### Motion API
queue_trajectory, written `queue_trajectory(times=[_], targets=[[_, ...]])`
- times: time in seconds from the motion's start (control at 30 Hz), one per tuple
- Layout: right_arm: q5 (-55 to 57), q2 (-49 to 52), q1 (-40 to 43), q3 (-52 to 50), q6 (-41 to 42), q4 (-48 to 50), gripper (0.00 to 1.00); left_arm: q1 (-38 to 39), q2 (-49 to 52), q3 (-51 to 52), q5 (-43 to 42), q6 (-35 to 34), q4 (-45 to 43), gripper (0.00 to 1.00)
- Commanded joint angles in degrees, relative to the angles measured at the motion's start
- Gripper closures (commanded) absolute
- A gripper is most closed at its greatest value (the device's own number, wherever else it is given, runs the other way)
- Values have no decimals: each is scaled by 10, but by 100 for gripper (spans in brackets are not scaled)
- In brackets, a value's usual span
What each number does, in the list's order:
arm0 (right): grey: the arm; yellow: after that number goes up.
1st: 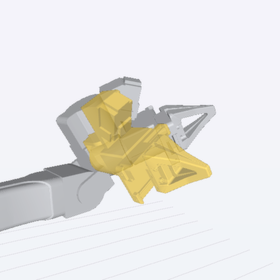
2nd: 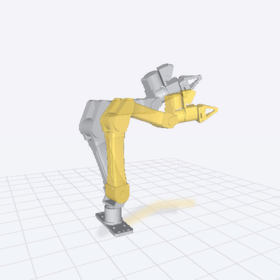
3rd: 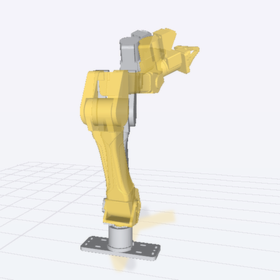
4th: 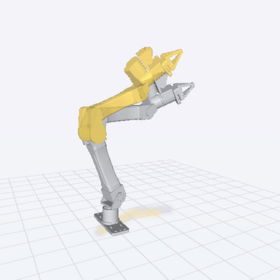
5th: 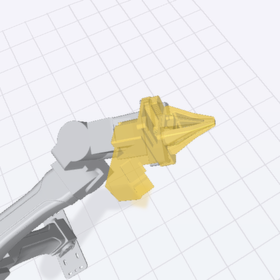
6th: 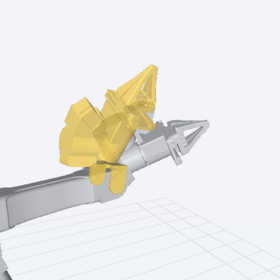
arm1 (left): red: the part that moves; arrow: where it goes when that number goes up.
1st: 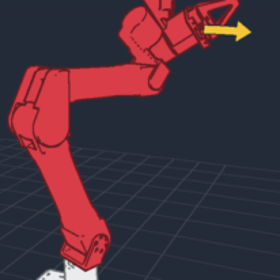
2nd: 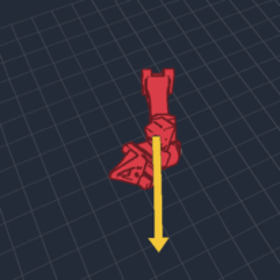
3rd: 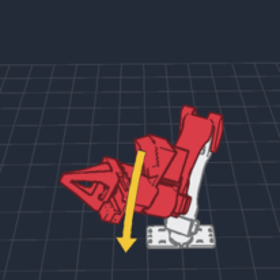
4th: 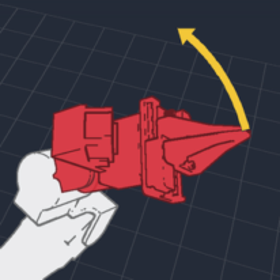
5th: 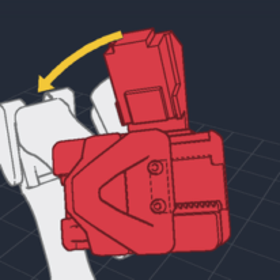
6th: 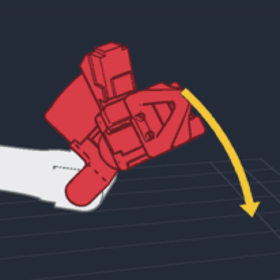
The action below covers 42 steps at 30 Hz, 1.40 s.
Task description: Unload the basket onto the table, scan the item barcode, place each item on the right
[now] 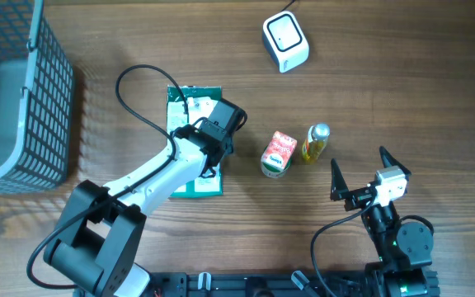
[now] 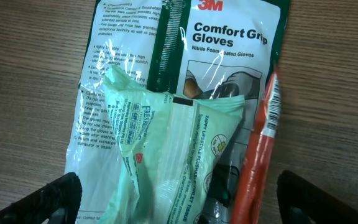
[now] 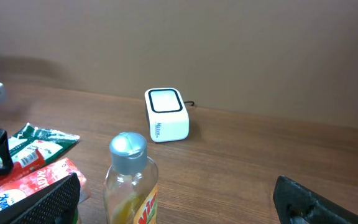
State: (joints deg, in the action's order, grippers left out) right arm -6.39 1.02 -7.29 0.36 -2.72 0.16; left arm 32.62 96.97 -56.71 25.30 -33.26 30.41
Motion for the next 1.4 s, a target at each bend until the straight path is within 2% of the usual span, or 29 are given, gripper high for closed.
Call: queue_trajectory(times=[0.0, 0.07, 0.2, 0.33, 0.47, 0.57, 0.8, 1.37], targets=[[-1, -1, 2, -1, -3, 2, 0, -4, 6, 4, -4, 0, 0, 4], [-1, -1, 2, -1, -3, 2, 0, -4, 6, 4, -4, 0, 0, 0], [-1, -1, 2, -1, -3, 2, 0, -4, 5, 3, -3, 3, 0, 0], [-1, -1, 2, -1, -3, 2, 0, -26, -21, -32, -4, 51, 24, 0], [-1, -1, 2, -1, -3, 2, 0, -79, -87, -116, -57, 61, 98, 0], [-1, -1, 2, -1, -2, 2, 0, -122, -120, -131, -103, 76, 103, 0], [-1, -1, 2, -1, -3, 2, 0, -221, -130, -128, -105, 76, 115, 0], [-1, -1, 2, -1, -3, 2, 0, -228, -130, -127, -105, 75, 115, 0]])
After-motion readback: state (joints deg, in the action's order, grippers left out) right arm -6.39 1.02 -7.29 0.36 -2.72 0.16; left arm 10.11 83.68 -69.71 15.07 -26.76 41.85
